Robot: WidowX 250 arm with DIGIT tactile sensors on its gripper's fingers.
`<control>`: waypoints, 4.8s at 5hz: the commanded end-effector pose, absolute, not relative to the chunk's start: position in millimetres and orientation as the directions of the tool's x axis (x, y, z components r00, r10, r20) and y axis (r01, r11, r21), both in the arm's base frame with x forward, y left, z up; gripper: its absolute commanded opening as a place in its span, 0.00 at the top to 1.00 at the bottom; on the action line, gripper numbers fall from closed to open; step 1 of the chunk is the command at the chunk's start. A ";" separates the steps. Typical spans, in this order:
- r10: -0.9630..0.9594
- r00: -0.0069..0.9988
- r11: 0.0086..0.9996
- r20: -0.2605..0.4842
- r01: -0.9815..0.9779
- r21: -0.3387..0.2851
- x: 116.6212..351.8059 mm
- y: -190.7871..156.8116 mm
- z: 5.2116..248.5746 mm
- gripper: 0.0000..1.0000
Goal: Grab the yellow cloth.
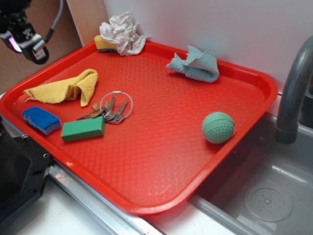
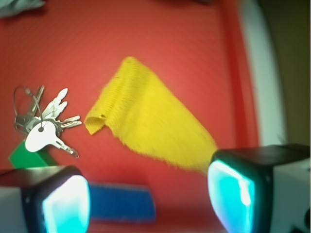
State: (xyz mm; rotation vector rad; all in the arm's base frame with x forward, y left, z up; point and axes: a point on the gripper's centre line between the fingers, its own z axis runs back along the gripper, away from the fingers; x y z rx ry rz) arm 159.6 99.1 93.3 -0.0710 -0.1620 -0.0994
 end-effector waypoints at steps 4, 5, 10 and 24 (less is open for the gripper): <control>-0.304 0.949 0.951 0.079 0.308 -0.040 188.7 65.9 27.7 0.00; -0.281 0.956 0.959 0.085 0.284 -0.017 187.6 66.9 31.0 0.00; -0.275 0.959 0.961 0.072 0.273 0.032 166.2 70.6 20.6 1.00; -0.207 0.978 0.978 -0.006 0.207 0.017 190.4 65.2 31.3 0.00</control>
